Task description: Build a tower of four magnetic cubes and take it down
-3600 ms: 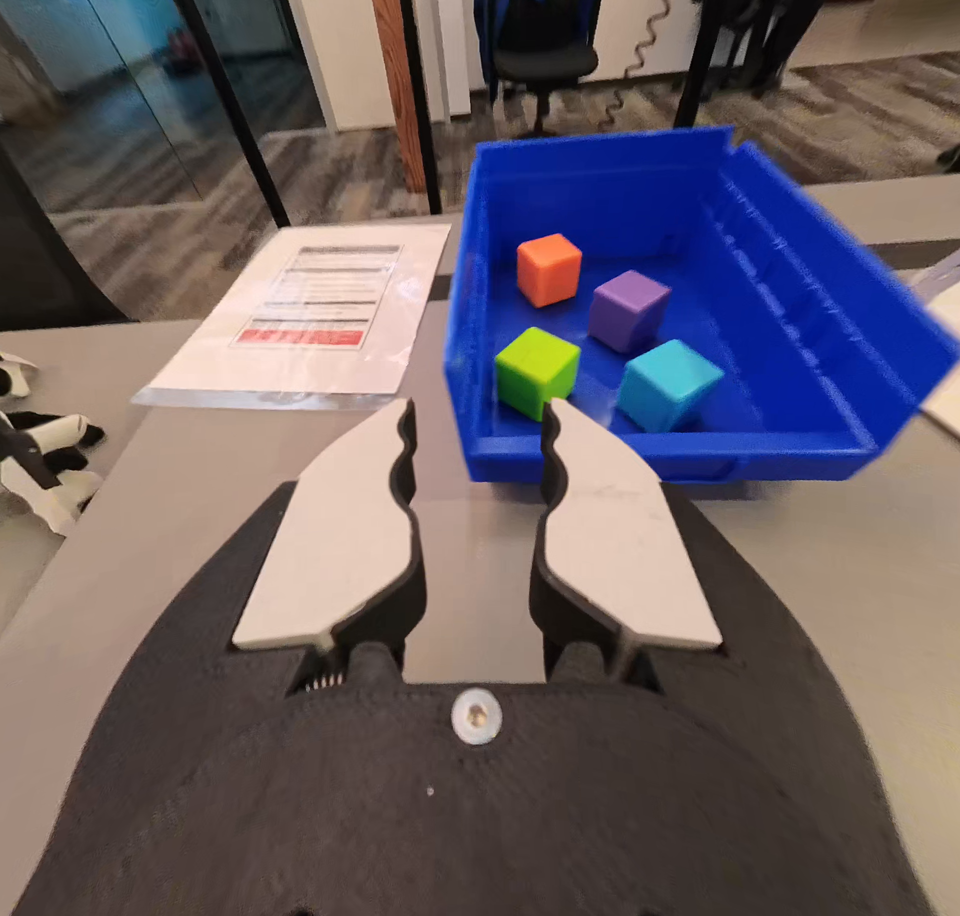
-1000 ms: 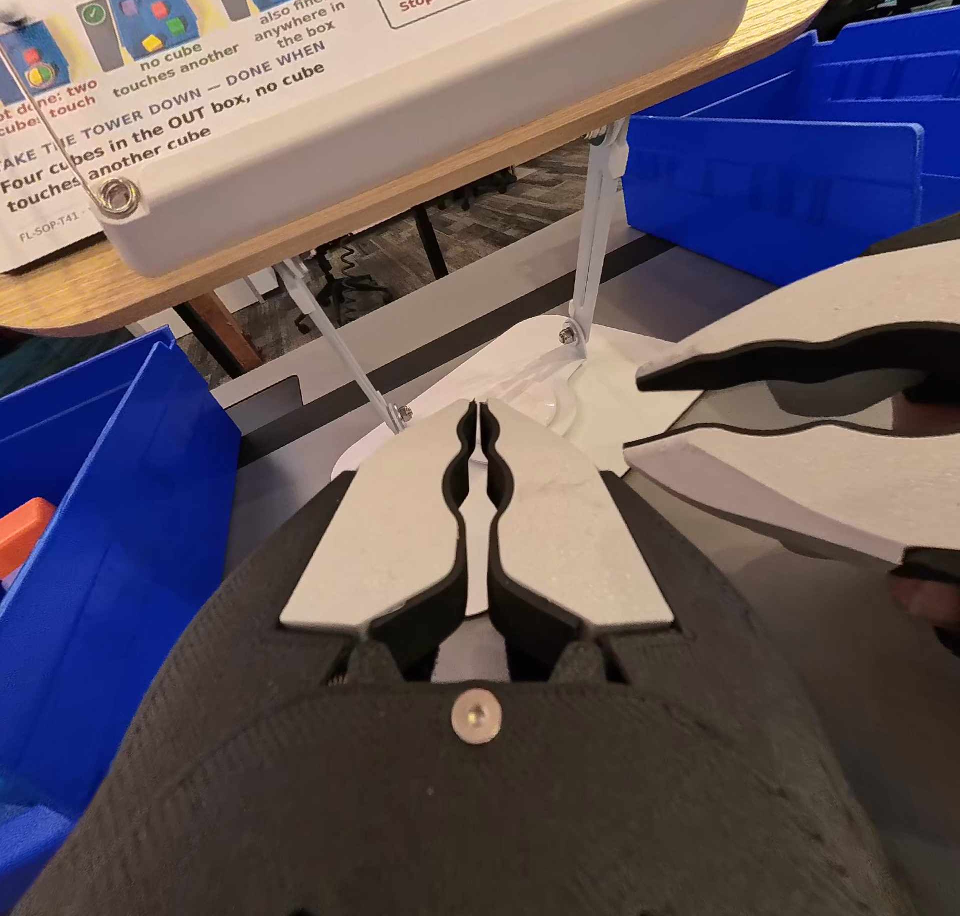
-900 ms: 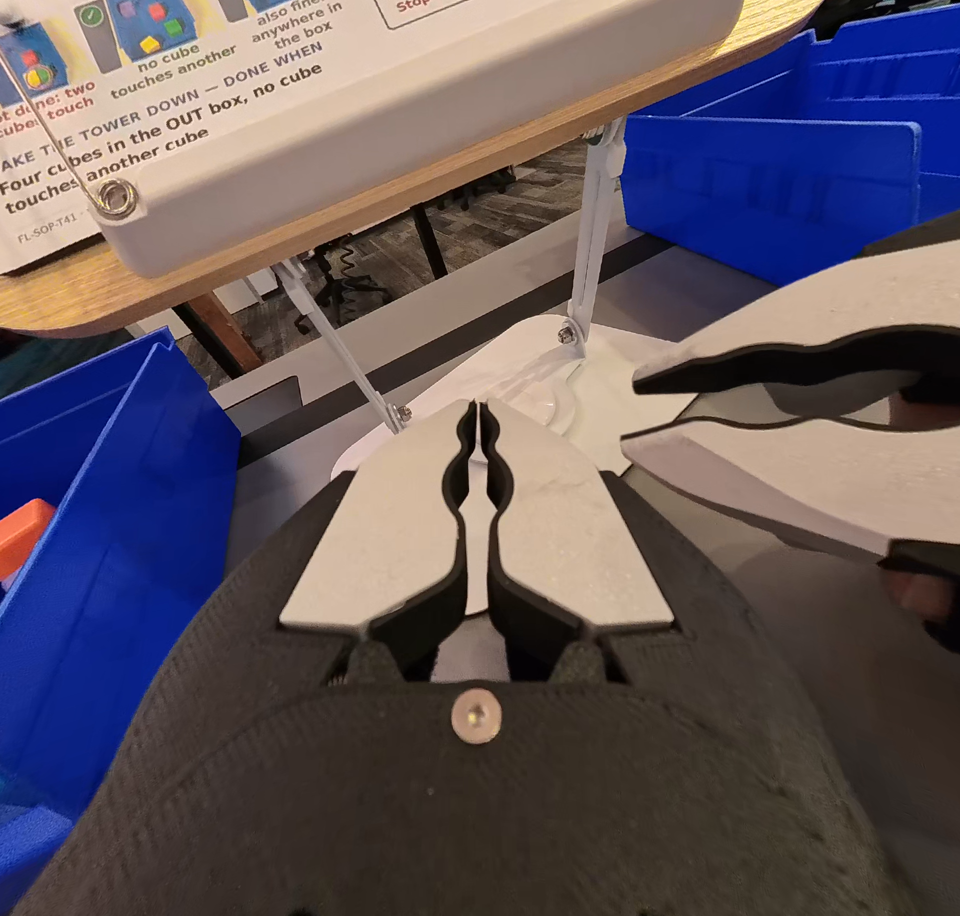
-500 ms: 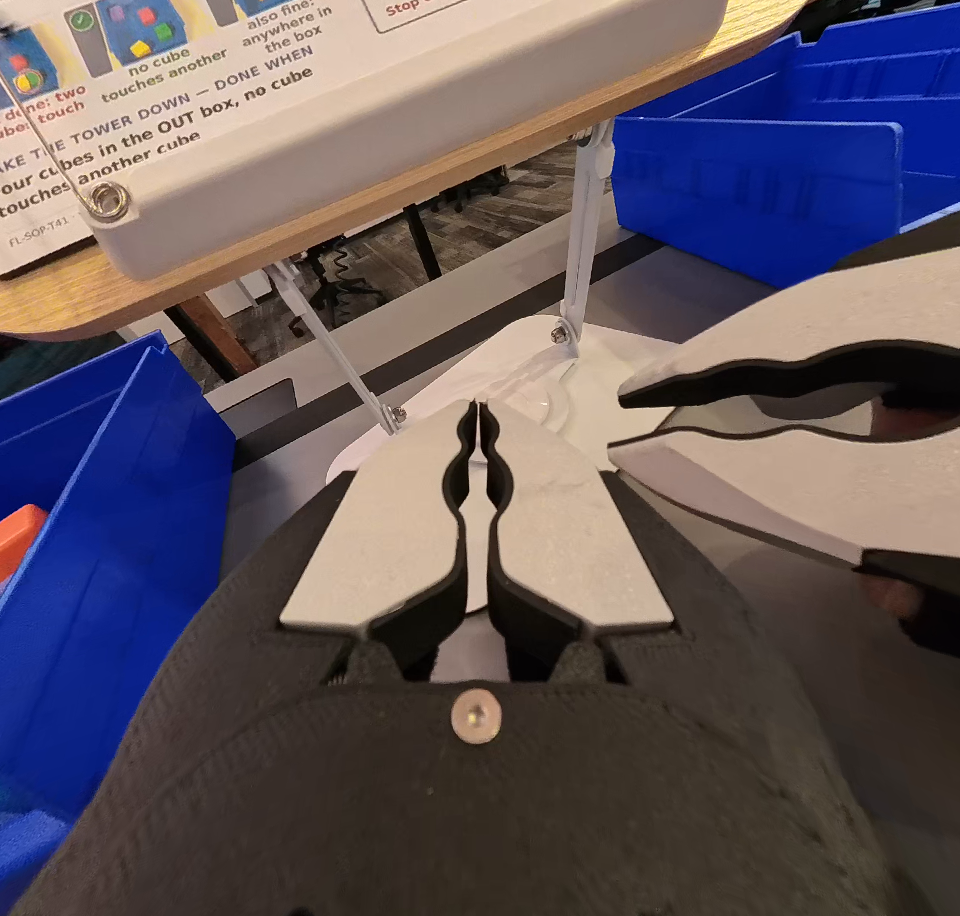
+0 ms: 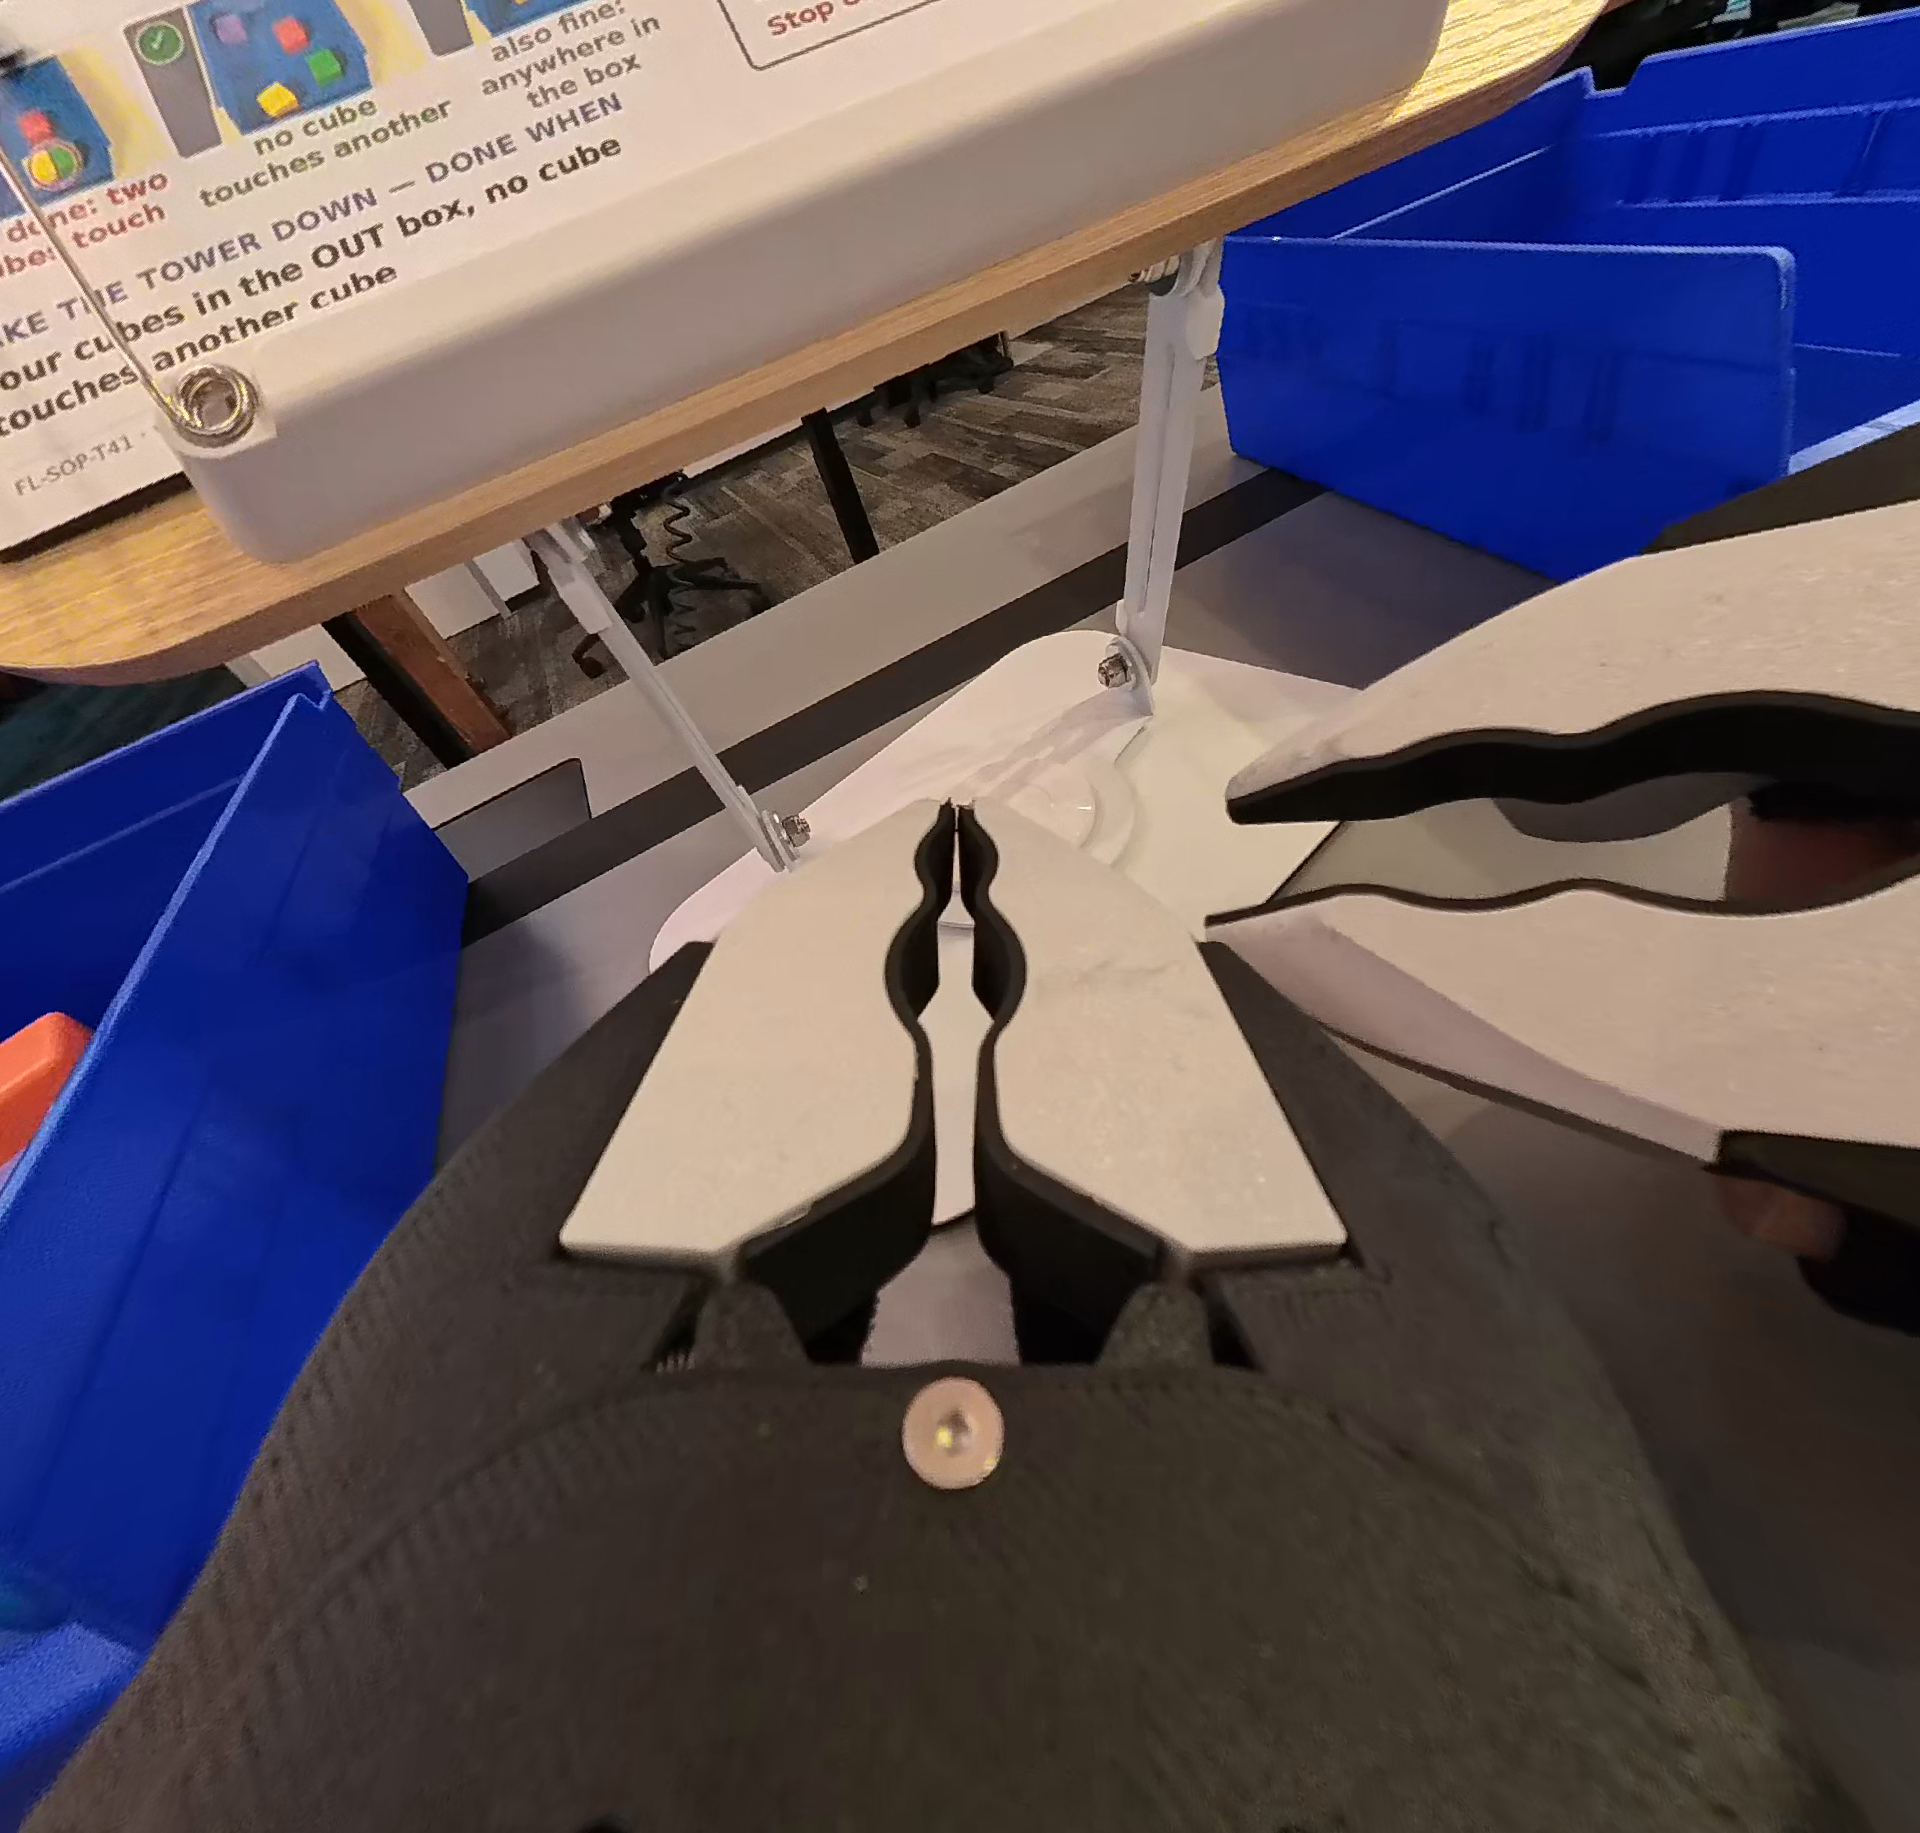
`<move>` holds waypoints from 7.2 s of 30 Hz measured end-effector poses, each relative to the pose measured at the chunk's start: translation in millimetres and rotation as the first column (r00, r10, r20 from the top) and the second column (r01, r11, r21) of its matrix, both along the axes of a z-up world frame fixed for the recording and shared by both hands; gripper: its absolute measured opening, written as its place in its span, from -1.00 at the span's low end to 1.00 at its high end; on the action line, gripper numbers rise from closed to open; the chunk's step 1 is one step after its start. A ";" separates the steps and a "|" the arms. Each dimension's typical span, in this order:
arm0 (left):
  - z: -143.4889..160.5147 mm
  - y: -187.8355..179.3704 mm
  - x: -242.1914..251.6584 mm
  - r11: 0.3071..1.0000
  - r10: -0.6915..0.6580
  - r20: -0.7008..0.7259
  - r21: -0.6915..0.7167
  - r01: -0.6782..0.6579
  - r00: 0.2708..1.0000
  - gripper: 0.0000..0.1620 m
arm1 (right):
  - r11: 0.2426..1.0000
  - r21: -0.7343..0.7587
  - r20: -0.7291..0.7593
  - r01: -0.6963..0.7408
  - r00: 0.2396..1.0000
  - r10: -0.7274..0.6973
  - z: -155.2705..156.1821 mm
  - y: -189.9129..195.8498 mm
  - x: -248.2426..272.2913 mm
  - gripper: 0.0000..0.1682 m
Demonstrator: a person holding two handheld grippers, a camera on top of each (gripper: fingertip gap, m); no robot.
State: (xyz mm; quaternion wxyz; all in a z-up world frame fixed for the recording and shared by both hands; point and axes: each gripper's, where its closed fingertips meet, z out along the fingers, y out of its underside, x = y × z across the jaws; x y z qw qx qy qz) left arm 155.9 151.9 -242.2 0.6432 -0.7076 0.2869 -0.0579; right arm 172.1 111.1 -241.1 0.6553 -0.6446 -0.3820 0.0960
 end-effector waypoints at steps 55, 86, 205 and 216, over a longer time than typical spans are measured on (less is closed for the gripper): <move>42.1 21.2 -201.9 0.936 -0.303 -0.569 -0.328 0.128 0.764 -0.57 | 0.999 -0.026 0.000 -0.029 1.000 0.029 -2.6 -0.6 -2.3 -0.75; -76.2 67.8 -241.8 0.750 -0.408 -0.587 -0.653 -0.110 0.699 -0.34 | 0.999 -0.022 0.016 -0.044 0.999 0.044 -4.2 -3.2 -4.6 -0.74; 29.6 -31.3 -122.2 0.821 -0.571 -0.668 -0.480 0.309 0.478 -0.25 | 0.998 -0.057 -0.041 -0.028 0.999 0.026 -0.8 8.5 13.2 -0.75; 26.9 30.3 -238.9 0.889 -0.363 -0.696 -0.458 0.007 0.619 -0.28 | 0.998 -0.052 -0.039 -0.030 0.999 0.028 -0.6 7.8 12.9 -0.75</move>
